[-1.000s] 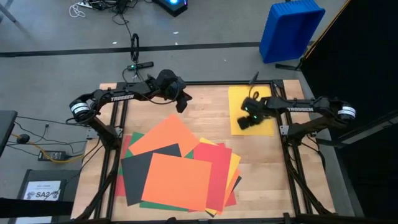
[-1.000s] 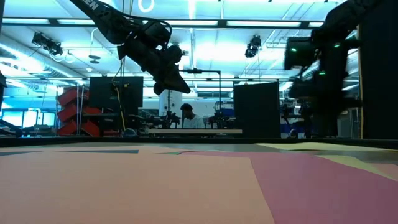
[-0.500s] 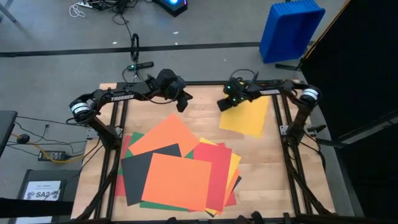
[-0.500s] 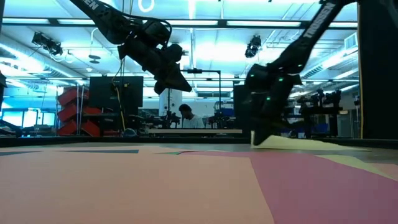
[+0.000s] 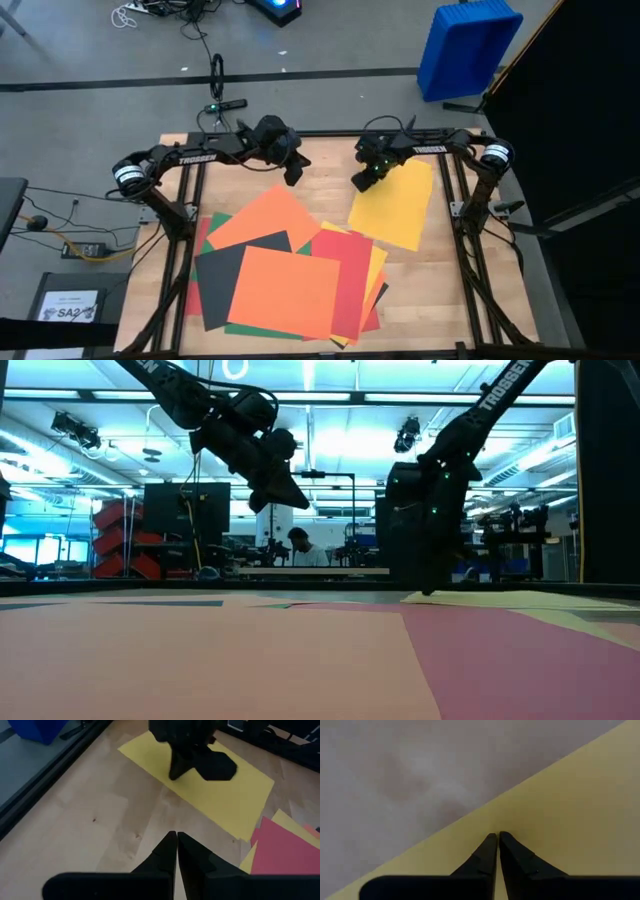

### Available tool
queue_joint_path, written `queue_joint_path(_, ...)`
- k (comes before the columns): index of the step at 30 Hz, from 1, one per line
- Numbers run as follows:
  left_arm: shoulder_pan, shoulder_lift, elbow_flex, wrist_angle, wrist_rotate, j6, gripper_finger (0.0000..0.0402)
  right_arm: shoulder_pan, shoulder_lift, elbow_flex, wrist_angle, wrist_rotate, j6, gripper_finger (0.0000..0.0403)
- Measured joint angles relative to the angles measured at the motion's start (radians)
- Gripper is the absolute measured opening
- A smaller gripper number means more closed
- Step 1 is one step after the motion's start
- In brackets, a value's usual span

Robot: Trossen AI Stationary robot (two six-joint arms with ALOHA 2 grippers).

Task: Organize paper
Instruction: Stack the yellow colored paper on top of the yellow colored paper

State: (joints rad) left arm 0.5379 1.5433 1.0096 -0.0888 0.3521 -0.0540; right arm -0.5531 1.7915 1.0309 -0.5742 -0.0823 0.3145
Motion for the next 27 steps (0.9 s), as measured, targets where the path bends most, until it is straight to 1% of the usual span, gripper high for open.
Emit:
queue_joint_path(4,-0.003,0.000,0.000,0.004,0.000,0.000,0.0000,0.042,-0.032,-0.007,-0.028,0.015,0.001,0.0000)
queue_joint_path(6,-0.003,0.000,0.000,0.010,0.000,0.000,0.0000,0.057,-0.082,-0.007,-0.018,0.019,0.020,0.0000)
queue_joint_path(8,-0.004,0.000,0.000,0.010,0.000,-0.001,0.0000,0.068,-0.148,-0.004,-0.031,0.052,0.042,0.0000)
queue_joint_path(10,-0.004,0.000,0.000,0.009,0.000,-0.002,0.0000,0.080,-0.209,-0.004,-0.090,0.120,0.067,0.0000)
queue_joint_path(13,-0.004,0.000,0.000,0.010,0.000,-0.002,0.0000,0.087,-0.304,-0.005,-0.232,0.218,0.122,0.0000)
queue_joint_path(16,-0.006,0.000,0.000,0.013,0.000,-0.002,0.0000,0.084,-0.374,-0.044,-0.362,0.269,0.193,0.0000)
queue_joint_path(21,-0.011,0.000,0.000,0.024,0.000,-0.003,0.0000,0.073,-0.456,-0.185,-0.454,0.271,0.349,0.0000)
queue_joint_path(27,-0.012,0.000,0.000,0.025,0.000,-0.003,0.0000,0.059,-0.474,-0.324,-0.463,0.218,0.467,0.0000)
